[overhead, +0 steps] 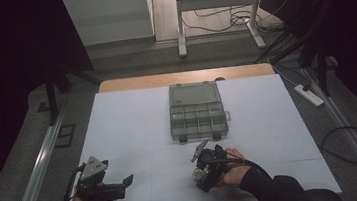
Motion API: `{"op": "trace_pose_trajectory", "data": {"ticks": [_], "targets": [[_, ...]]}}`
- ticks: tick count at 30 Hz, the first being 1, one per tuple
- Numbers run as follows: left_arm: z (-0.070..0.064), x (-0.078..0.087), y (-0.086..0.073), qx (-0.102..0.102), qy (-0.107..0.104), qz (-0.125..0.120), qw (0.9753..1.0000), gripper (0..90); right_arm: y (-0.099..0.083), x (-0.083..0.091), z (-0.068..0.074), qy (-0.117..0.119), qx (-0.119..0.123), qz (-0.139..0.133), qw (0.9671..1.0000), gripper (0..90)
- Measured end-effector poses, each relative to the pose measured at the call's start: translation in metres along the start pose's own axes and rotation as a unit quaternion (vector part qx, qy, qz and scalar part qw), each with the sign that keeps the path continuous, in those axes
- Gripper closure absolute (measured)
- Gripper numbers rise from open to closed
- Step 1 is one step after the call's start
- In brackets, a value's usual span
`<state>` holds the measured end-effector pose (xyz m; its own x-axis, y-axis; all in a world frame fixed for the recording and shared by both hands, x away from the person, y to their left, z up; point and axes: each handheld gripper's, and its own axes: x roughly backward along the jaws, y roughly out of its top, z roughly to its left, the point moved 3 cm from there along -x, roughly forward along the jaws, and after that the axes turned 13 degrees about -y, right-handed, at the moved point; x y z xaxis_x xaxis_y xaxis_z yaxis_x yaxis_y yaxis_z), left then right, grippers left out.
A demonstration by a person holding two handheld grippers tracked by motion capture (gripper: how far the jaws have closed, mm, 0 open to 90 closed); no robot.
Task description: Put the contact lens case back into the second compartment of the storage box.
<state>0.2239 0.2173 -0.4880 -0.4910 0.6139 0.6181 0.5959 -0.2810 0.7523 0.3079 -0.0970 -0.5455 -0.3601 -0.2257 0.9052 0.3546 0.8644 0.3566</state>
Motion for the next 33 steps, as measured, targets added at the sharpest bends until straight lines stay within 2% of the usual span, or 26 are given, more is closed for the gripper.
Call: {"op": "trace_pose_trajectory", "data": {"ticks": [2, 4, 5, 6, 7, 8, 14, 21, 27, 33], "targets": [[0.000, 0.000, 0.000, 0.000, 0.000, 0.000, 1.0000, 2.5, 0.000, 0.001, 0.000, 0.001, 0.001, -0.002, 1.0000, 3.3], [0.000, 0.000, 0.000, 0.000, 0.000, 0.000, 1.0000, 2.5, 0.000, 0.004, 0.001, 0.007, 0.015, -0.014, 0.9998, 14.1], [0.000, 0.000, 0.000, 0.000, 0.000, 0.000, 1.0000, 2.5, 0.000, 0.004, 0.001, 0.007, 0.015, -0.014, 0.9998, 14.1], [0.000, 0.000, 0.000, 0.000, 0.000, -0.001, 1.0000, 2.5, 0.000, 0.008, 0.002, 0.013, 0.022, -0.022, 0.9994, 25.6], [0.000, 0.000, 0.000, 0.000, 0.000, -0.001, 1.0000, 2.5, 0.000, 0.008, 0.002, 0.013, 0.022, -0.022, 0.9994, 25.6], [0.000, 0.000, 0.000, 0.000, 0.000, -0.001, 1.0000, 2.5, 0.000, 0.011, 0.001, 0.017, 0.025, -0.028, 0.9992, 42.5], [0.000, 0.000, 0.000, 0.000, -0.001, 0.000, 1.0000, 2.5, 0.001, 0.012, 0.001, 0.017, 0.029, -0.027, 0.9991, 45.5], [0.000, 0.000, 0.000, 0.000, 0.000, 0.000, 1.0000, 2.5, 0.001, 0.013, 0.000, 0.019, 0.021, -0.027, 0.9992, 48.8], [0.000, 0.000, 0.000, -0.001, 0.000, 0.000, 1.0000, 2.5, 0.003, 0.017, -0.005, 0.026, 0.001, -0.038, 0.9990, 49.0], [0.000, 0.000, 0.000, -0.001, 0.001, 0.001, 1.0000, 2.5, 0.007, 0.026, -0.011, 0.033, -0.022, -0.060, 0.9974, 49.0]]}}
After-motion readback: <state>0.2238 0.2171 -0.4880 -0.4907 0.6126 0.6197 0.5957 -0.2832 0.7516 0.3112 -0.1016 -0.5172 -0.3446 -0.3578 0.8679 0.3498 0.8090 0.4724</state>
